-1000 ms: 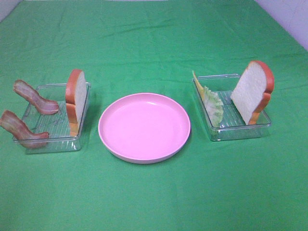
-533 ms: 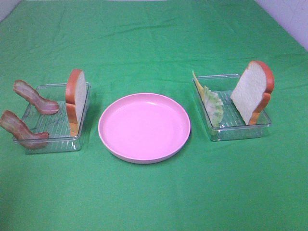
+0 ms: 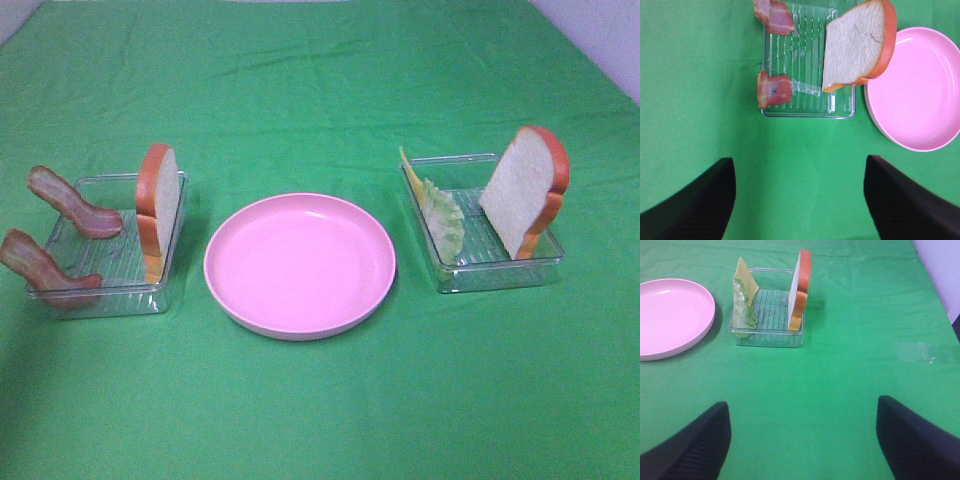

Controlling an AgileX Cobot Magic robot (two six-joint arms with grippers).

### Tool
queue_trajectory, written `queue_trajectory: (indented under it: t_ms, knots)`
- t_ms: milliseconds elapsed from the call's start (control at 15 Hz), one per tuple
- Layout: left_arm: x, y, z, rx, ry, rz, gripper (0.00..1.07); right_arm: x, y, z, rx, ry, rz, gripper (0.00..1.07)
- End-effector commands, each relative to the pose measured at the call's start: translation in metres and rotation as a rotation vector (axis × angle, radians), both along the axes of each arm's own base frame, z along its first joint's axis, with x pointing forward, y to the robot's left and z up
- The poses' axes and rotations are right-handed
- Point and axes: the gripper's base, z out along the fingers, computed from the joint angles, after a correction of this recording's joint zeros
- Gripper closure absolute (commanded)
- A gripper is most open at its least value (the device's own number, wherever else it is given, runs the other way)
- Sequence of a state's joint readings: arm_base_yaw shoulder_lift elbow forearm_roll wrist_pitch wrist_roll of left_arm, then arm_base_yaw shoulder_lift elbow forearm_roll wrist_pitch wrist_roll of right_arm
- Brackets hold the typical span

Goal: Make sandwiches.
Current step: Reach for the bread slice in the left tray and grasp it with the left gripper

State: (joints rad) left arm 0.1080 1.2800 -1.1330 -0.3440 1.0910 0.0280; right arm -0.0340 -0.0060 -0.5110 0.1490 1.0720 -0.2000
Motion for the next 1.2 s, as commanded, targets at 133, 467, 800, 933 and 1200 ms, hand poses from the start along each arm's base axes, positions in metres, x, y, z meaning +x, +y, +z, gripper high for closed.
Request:
queue_trajectory:
  t_ms: [133, 467, 800, 933, 1200]
  knots:
    - [0.042, -0.023, -0.008, -0.03, 0.096, -0.085, 0.38, -0.002, 0.0, -0.001, -0.009, -0.016, -0.006, 0.31]
    - [0.08, -0.098, -0.025, 0.098, 0.221, -0.078, 0.38, -0.002, 0.0, -0.001, -0.009, -0.016, -0.006, 0.31]
    - [0.113, -0.153, -0.056, 0.3, 0.283, -0.123, 0.38, -0.002, 0.0, -0.001, -0.009, -0.016, -0.006, 0.31]
    - [0.122, -0.157, -0.074, 0.315, 0.318, -0.126, 0.38, -0.002, 0.0, -0.001, -0.009, -0.016, -0.006, 0.31]
    - [0.135, -0.161, -0.103, 0.327, 0.341, -0.128, 0.38, -0.002, 0.0, -0.001, -0.009, -0.016, -0.006, 0.31]
